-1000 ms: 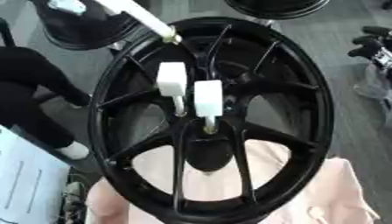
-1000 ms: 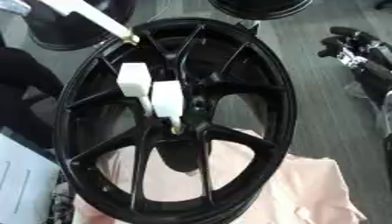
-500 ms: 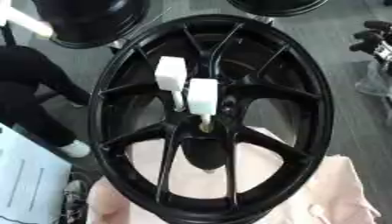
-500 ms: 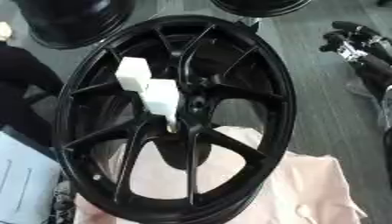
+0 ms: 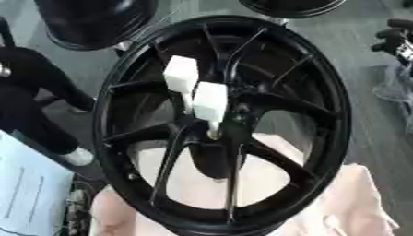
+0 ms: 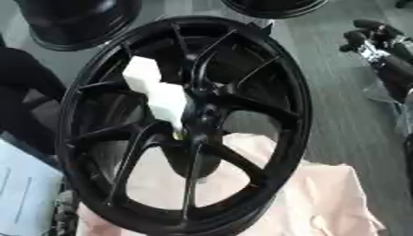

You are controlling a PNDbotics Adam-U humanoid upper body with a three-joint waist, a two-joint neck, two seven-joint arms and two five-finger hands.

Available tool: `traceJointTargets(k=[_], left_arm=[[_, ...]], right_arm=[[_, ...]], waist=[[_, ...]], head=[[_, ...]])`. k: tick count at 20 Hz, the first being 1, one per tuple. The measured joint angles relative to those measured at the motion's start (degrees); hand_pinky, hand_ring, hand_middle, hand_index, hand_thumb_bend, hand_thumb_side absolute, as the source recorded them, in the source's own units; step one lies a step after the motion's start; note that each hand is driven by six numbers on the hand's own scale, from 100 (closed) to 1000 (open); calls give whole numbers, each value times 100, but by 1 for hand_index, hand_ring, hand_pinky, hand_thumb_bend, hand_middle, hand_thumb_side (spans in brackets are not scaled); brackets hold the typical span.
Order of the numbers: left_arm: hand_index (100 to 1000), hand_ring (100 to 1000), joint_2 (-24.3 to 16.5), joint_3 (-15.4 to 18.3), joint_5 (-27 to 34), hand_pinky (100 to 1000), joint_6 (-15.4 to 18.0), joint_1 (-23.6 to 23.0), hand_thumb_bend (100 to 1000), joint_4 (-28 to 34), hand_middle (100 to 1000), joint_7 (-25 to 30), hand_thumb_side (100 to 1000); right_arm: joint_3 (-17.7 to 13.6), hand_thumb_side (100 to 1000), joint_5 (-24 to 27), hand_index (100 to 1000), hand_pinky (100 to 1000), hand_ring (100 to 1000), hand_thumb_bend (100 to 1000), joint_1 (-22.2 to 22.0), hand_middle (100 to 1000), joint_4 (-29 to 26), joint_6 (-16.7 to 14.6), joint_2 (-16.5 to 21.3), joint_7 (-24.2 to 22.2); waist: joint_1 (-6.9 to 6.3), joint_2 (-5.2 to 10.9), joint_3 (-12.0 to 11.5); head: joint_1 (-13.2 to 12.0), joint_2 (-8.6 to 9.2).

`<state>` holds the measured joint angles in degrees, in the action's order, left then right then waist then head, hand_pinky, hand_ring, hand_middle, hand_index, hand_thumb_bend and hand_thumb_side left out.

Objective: Pull the pin out of the wheel hub.

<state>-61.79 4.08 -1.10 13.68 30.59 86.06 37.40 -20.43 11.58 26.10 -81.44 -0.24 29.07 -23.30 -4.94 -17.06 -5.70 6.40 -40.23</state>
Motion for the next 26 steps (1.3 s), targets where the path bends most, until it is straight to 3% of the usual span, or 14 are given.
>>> traceJointTargets(k=[7, 9, 10, 13, 26], left_arm=[[427, 665, 56, 9, -510, 754, -33, -339, 263, -295, 533, 10, 100], [542, 710, 117, -22, -673, 784, -66, -394, 330, -388, 614, 47, 100], [690, 768, 145, -42, -746, 829, -85, -404, 376, -434, 709, 69, 100], [828, 832, 188, -78, -913, 864, -124, -412, 375, -530, 795, 159, 100], [866, 843, 190, -79, -1004, 861, -126, -387, 338, -562, 807, 213, 100]], right_arm=[[1, 405, 6, 857, 984, 730, 339, 2, 733, 27, -25, 0, -2], [1, 405, 7, 857, 985, 730, 339, 5, 733, 29, -23, 0, -5], [1, 405, 8, 857, 985, 730, 339, 6, 733, 29, -22, 0, -7], [2, 407, 10, 857, 985, 730, 338, 7, 734, 30, -18, 0, -16], [36, 408, 11, 858, 985, 731, 334, 11, 735, 32, -2, 0, -53]], waist=[[20, 0, 26], [20, 0, 42], [21, 0, 49], [22, 0, 60], [6, 0, 56]], head=[[-4, 66], [-6, 106], [-10, 112], [-31, 126], [-59, 162]])
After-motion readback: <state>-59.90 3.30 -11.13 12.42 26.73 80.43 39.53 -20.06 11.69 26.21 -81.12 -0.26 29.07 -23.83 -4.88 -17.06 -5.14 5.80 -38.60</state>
